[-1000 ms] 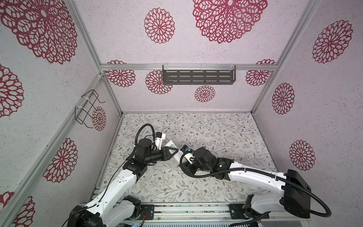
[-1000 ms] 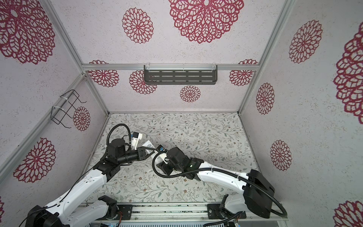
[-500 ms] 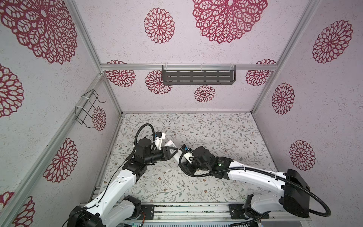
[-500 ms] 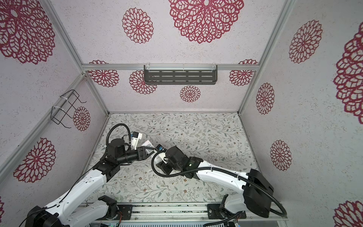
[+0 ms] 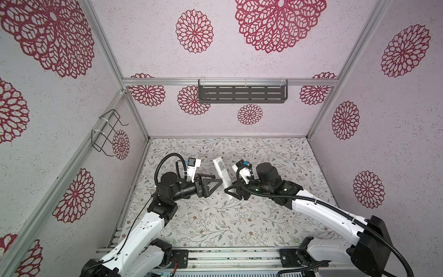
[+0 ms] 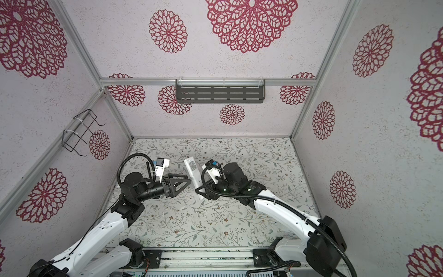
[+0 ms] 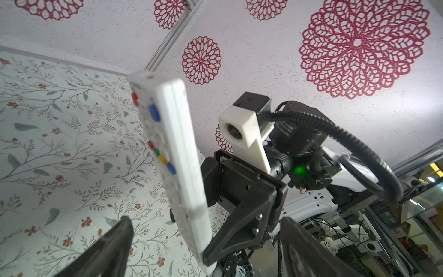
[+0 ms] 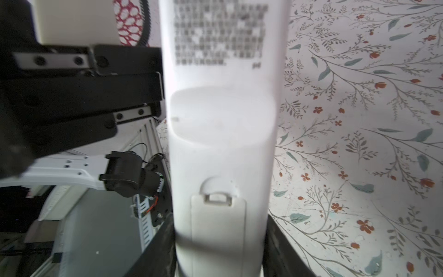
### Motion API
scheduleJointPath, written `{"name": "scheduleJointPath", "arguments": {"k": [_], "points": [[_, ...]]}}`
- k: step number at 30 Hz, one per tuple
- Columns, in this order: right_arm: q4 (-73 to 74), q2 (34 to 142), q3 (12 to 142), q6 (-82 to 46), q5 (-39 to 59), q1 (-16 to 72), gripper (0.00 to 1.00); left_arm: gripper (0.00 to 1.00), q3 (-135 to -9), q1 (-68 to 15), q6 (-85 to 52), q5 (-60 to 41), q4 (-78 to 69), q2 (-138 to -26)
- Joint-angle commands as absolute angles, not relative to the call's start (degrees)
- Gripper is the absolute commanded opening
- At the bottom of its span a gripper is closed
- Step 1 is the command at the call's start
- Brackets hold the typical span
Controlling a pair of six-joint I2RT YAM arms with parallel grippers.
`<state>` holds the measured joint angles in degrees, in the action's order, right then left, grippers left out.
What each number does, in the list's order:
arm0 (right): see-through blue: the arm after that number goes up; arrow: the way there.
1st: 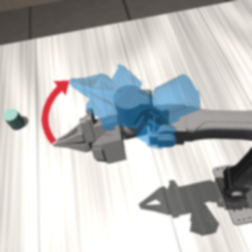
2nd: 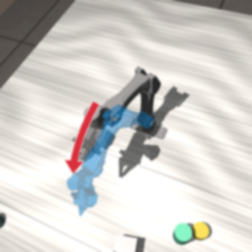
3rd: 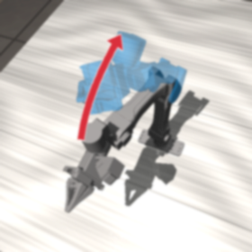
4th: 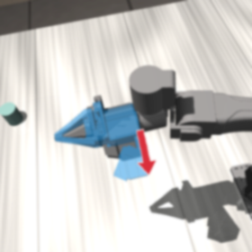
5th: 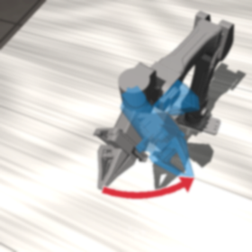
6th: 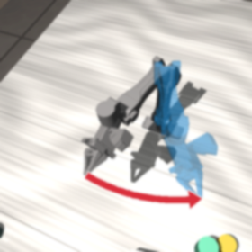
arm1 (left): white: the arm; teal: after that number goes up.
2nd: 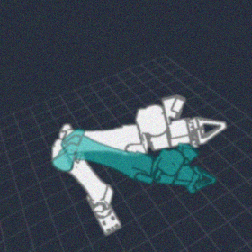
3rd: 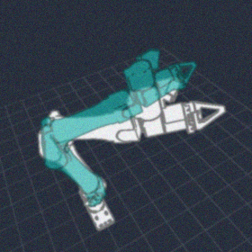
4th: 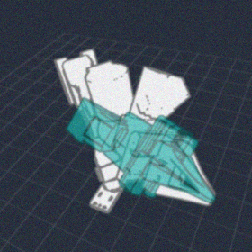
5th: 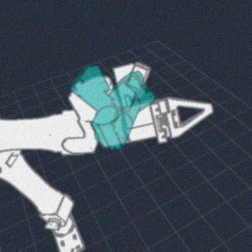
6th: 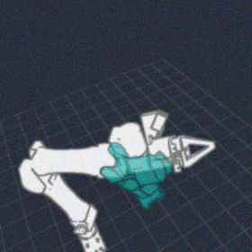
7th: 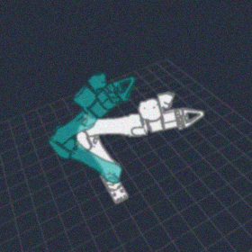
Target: Load the batteries into the remote control
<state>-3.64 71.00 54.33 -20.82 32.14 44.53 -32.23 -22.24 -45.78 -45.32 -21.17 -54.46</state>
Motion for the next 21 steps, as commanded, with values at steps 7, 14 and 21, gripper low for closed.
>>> {"name": "scheduleJointPath", "arguments": {"k": [7,14,21], "points": [[17.5,66.3,51.2,-38.3,55.2,41.9,0.17,0.97,-31.2,-22.5,-55.4,-53.5,-49.2,-61.8],[32.3,68.1,47.2,-48.8,58.6,41.7,0.17,0.98,-32.4,-22.6,-68.8,-58.7,-70.0,-70.7],[33.8,68.9,46.6,-50.0,58.4,41.5,0.16,0.81,-33.6,-22.6,-75.0,-60.3,-79.1,-76.3]]}}
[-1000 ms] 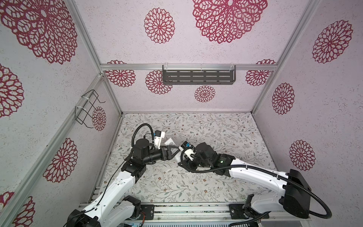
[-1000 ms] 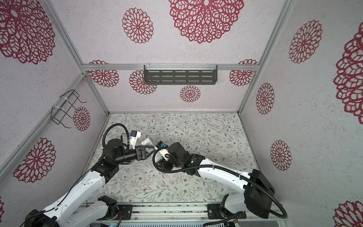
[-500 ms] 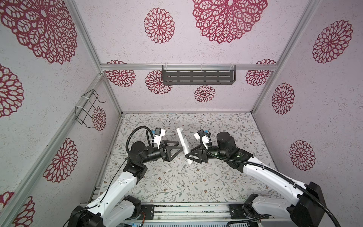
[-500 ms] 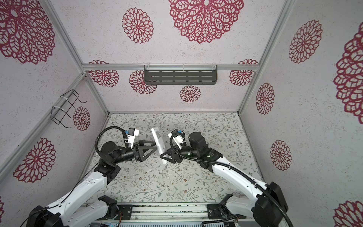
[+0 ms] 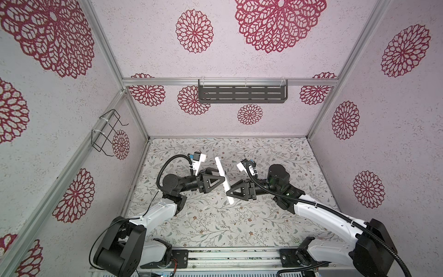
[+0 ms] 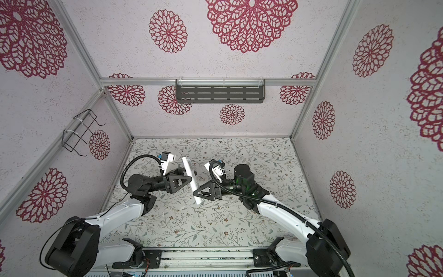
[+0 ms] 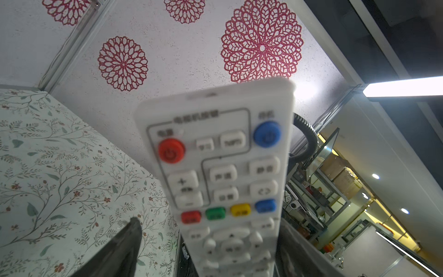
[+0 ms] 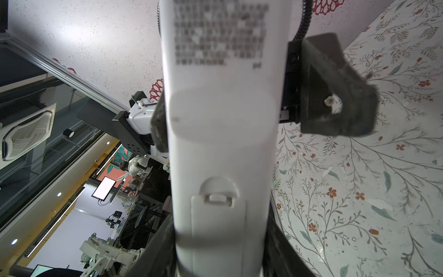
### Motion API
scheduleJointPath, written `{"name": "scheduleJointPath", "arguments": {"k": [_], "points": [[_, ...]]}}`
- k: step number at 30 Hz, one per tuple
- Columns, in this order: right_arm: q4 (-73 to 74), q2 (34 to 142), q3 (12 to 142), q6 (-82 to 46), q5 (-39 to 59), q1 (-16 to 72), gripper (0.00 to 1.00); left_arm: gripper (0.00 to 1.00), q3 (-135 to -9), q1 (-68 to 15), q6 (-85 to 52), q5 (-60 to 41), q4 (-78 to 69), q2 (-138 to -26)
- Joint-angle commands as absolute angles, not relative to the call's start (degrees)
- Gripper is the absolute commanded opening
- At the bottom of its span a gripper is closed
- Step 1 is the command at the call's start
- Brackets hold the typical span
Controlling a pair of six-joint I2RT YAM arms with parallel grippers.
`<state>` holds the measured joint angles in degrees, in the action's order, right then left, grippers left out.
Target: Load the batteries into the remote control
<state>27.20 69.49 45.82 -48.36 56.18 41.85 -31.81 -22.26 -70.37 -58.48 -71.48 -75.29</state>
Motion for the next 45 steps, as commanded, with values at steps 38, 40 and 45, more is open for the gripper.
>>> {"name": "scheduleJointPath", "arguments": {"k": [38,40,45], "points": [[16.1,68.9,45.1,-35.3,51.0,40.9,0.99,0.12,-37.7,-22.7,-47.6,-52.9,-29.9,-68.0],[12.0,68.8,45.6,-32.1,49.1,40.7,0.99,0.11,-37.8,-22.7,-46.2,-52.2,-27.1,-67.3],[6.0,69.6,46.3,-27.7,45.9,40.1,0.99,0.10,-38.2,-22.7,-44.6,-51.0,-22.8,-66.8]]}}
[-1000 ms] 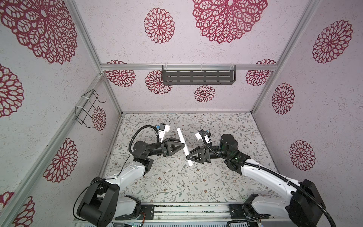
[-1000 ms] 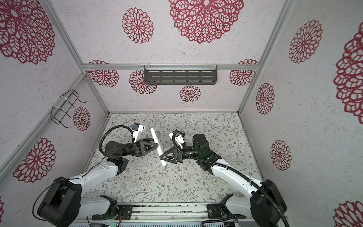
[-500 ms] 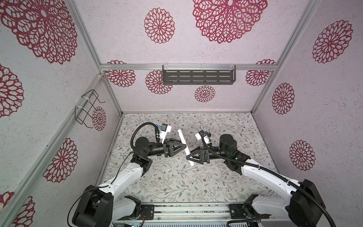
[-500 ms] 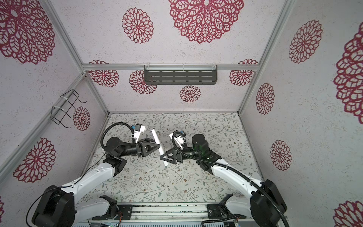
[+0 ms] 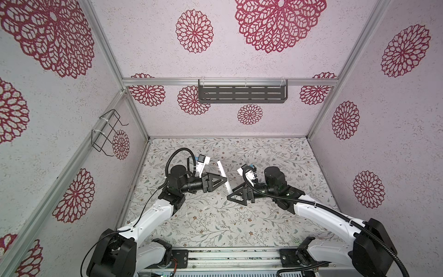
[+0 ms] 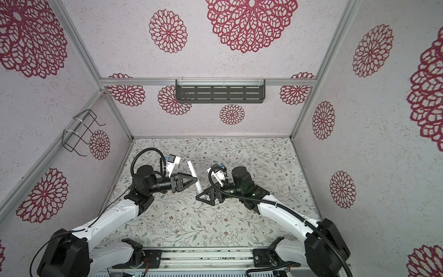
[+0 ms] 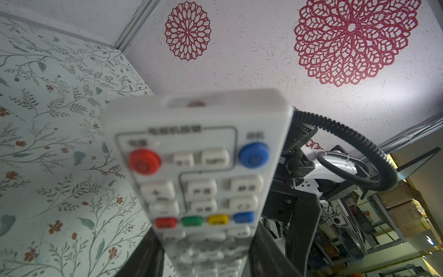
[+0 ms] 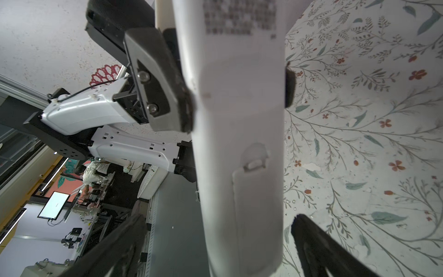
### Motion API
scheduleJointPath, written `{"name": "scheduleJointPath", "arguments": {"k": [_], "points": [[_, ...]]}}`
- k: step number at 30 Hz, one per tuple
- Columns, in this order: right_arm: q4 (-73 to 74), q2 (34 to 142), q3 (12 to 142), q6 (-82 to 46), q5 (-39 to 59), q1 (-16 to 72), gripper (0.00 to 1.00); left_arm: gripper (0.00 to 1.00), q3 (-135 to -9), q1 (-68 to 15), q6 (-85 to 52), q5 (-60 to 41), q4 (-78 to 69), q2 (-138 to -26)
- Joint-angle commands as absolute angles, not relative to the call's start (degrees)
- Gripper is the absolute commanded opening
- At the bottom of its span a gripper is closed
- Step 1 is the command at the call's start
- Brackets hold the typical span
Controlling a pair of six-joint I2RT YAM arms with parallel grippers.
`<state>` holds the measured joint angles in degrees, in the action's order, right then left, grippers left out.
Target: Load the batteries into the remote control
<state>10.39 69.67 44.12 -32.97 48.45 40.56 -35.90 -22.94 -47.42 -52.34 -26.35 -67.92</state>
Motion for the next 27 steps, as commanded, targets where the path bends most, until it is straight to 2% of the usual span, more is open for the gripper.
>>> {"name": "scheduleJointPath", "arguments": {"k": [1,15,20,27], "points": [[5.2,69.6,46.2,-27.0,45.2,40.0,0.99,0.10,-38.6,-22.7,-44.2,-50.8,-21.3,-66.9],[-3.2,68.1,43.6,-19.6,40.8,38.6,0.99,0.07,-44.6,-21.1,-35.4,-45.1,6.6,-64.6],[-10.0,67.6,42.5,-15.9,29.3,38.6,0.99,0.06,-49.7,-20.4,-31.8,-44.7,18.4,-68.5],[-9.7,61.7,37.9,-15.2,16.3,38.6,0.99,0.06,-58.0,-20.3,-27.4,-38.1,34.2,-77.2]]}}
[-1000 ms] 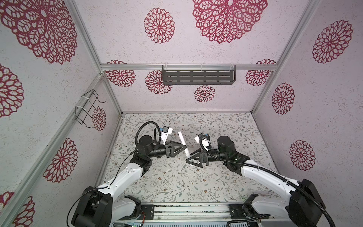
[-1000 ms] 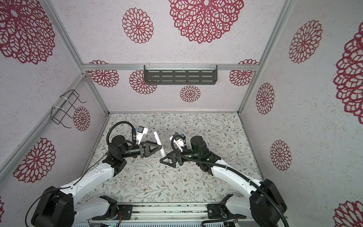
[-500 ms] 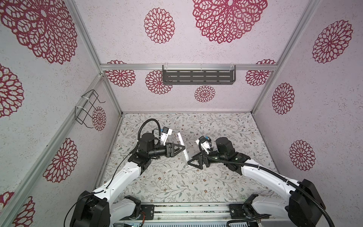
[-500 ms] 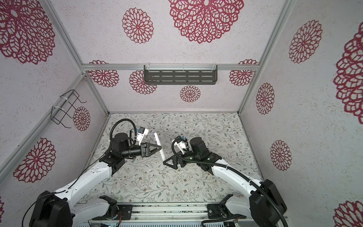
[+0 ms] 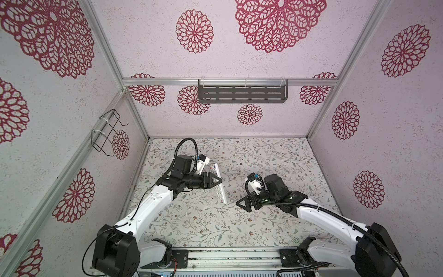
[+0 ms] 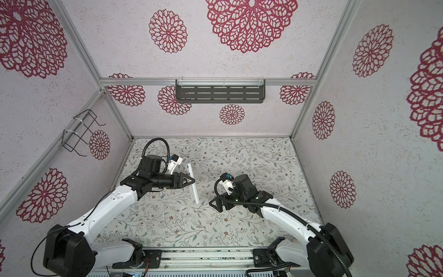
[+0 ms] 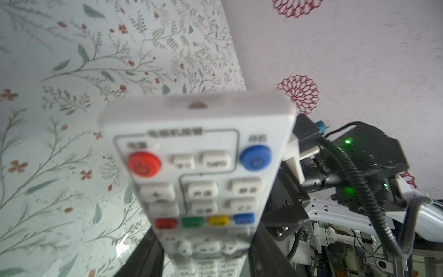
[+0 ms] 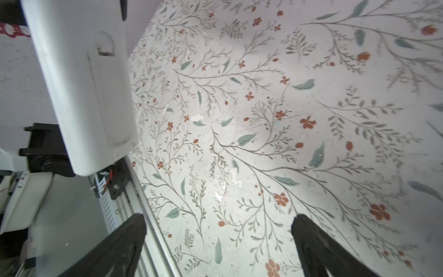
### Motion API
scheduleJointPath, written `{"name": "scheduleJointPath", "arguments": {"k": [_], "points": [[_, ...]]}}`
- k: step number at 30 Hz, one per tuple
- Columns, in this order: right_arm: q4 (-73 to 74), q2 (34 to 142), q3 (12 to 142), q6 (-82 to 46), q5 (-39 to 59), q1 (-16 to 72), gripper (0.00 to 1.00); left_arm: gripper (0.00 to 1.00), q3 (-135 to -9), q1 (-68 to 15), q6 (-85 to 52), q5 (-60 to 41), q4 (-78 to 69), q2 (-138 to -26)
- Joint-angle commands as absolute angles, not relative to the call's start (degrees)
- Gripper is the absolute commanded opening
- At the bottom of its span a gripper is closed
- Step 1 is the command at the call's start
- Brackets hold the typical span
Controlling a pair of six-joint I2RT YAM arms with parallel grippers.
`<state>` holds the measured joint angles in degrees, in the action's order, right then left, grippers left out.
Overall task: Load the batteries into the remote control
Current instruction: 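Lower the remote onto the table with the left gripper while the right gripper retracts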
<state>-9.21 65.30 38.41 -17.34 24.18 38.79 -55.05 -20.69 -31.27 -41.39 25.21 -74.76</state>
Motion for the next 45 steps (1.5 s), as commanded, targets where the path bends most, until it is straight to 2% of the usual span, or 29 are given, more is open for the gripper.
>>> {"name": "scheduleJointPath", "arguments": {"k": [1,8,11,17,22,31,38,45], "points": [[-9.2,60.4,36.9,-15.2,15.3,38.6,0.99,0.06,-59.7,-20.3,-26.6,-36.7,36.7,-79.2],[-4.7,53.3,31.2,-16.3,12.2,38.7,0.99,0.04,-70.4,-21.0,-23.5,-26.3,47.4,-93.8],[-3.9,51.9,30.1,-16.1,11.9,38.8,0.99,0.07,-76.3,-22.4,-22.8,-20.8,51.7,-100.6],[-4.1,50.9,29.5,-14.1,12.7,38.8,0.99,0.05,-87.2,-24.5,-23.5,-13.0,57.7,-111.9],[-4.1,49.3,28.4,-12.7,14.2,38.7,0.99,0.05,-93.6,-25.5,-24.4,-12.5,59.8,-120.8],[-1.8,47.5,25.8,-12.5,16.8,38.7,0.99,0.10,-100.5,-26.2,-26.7,-11.5,61.3,-128.0],[-1.0,47.4,25.4,-12.7,17.5,38.7,0.99,0.24,-100.3,-26.3,-29.3,-10.4,59.3,-128.9],[-2.4,47.3,26.1,-12.9,17.2,38.7,0.99,0.51,-97.4,-26.4,-30.2,-13.0,54.7,-125.6]]}}
